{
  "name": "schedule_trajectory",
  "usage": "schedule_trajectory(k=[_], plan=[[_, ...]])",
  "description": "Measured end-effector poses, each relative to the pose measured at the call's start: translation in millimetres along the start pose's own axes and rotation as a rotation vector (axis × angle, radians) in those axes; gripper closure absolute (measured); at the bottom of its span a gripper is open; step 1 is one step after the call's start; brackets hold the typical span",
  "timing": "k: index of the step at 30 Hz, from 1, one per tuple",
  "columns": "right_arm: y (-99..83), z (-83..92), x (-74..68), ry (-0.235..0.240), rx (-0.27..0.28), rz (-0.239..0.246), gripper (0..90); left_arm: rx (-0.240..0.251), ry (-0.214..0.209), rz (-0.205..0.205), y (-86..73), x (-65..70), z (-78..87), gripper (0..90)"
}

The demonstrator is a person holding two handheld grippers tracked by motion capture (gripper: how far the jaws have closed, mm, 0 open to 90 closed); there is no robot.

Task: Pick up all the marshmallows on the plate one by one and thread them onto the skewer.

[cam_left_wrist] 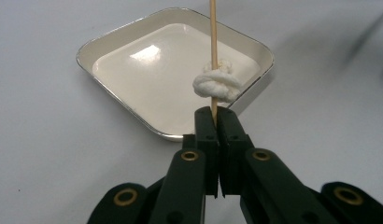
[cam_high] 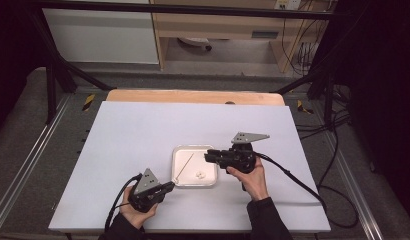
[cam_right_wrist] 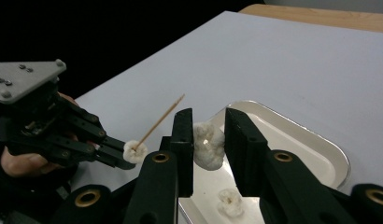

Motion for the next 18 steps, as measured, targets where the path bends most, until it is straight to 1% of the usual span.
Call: schedule_trajectory(k=[7,12,18], plan=[[9.4,2.2,0.1,0.026,0.048,-0.043,73.8,0.003,-0.003,-0.002,0.3,0.6,0.2,88.2],[13.6,-2.7,-0.8,0.045,0.06,-0.059,73.8,0.009,-0.005,-0.004,0.7,1.2,0.7,88.2],[15.2,-10.5,0.0,0.061,0.069,-0.093,73.8,0.013,-0.007,-0.008,1.1,1.6,1.2,88.2]])
Point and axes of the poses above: each handheld gripper's, and its own axes: z roughly backward along the jaws, y roughly out of its top, x roughly to its right, the point moved 2 cm from there along -z, roughly forward along the jaws, and after that the axes turned 13 degrees about x, right-handed, at the moved point
